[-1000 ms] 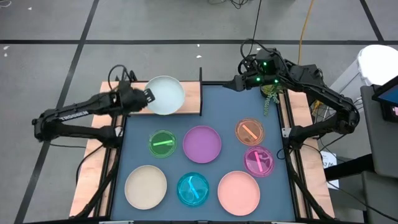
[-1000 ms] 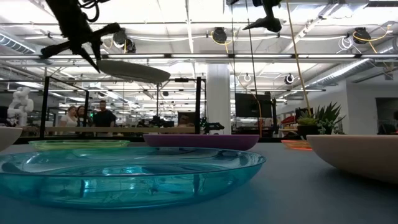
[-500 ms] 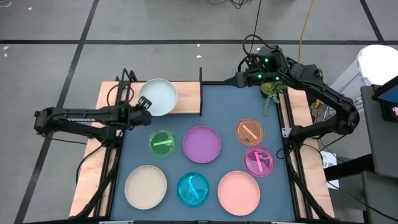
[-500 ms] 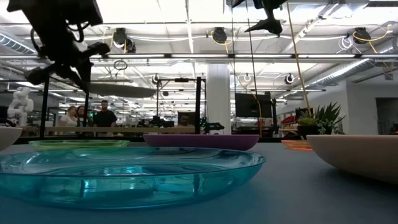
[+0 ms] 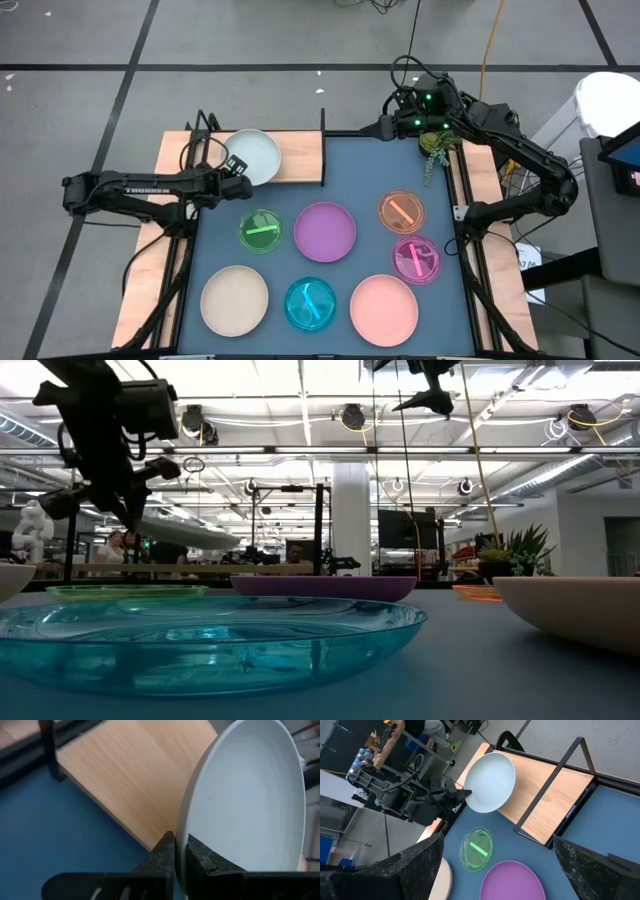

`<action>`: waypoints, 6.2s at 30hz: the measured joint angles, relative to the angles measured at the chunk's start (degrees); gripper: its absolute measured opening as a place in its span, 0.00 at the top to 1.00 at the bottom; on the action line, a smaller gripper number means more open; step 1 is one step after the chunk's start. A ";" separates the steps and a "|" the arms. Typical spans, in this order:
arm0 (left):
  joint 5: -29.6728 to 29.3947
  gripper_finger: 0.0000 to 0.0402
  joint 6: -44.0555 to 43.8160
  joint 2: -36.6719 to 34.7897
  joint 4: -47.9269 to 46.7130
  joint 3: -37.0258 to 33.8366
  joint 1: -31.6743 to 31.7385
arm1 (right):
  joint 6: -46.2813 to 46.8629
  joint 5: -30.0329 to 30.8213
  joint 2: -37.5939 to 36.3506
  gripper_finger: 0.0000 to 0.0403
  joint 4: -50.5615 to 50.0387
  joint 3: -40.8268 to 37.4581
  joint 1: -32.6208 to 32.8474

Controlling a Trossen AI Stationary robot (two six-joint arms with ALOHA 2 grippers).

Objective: Place and stack plates onto a shelf
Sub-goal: Put the gray plate on the shelf, then put the orange plate on the shelf

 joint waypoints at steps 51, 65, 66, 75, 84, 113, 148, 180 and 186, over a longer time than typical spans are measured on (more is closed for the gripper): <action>8.60 0.83 32.25 -1.49 16.66 0.09 0.09 | 1.02 0.00 0.02 0.11 -0.05 0.00 0.04; 12.13 0.74 87.88 2.66 40.78 0.11 -0.12 | -0.43 0.17 0.02 0.11 -0.05 0.00 0.04; 12.13 0.70 90.08 3.33 41.93 0.11 -0.14 | -0.43 0.17 0.02 0.11 -0.05 0.00 0.04; 8.53 0.47 97.86 11.77 46.17 0.11 -0.06 | -1.14 0.22 0.02 0.11 -0.02 0.00 0.04; 4.52 0.47 98.22 17.27 45.80 0.11 1.14 | -2.13 0.24 0.02 0.11 -0.02 0.00 0.02; 4.52 0.71 97.98 18.49 35.17 0.09 3.78 | -3.56 3.74 0.02 0.11 3.60 -0.02 0.02; 3.17 0.71 89.99 18.25 19.28 6.06 3.78 | -0.62 5.25 0.02 0.11 5.55 -0.02 0.02; 16.53 0.71 87.23 -0.24 13.13 10.84 0.71 | 13.10 4.89 -0.42 0.11 -4.44 -0.02 9.76; 22.48 0.71 87.37 -5.71 12.74 11.47 0.76 | 16.83 9.77 -0.39 0.11 -11.65 -0.02 16.25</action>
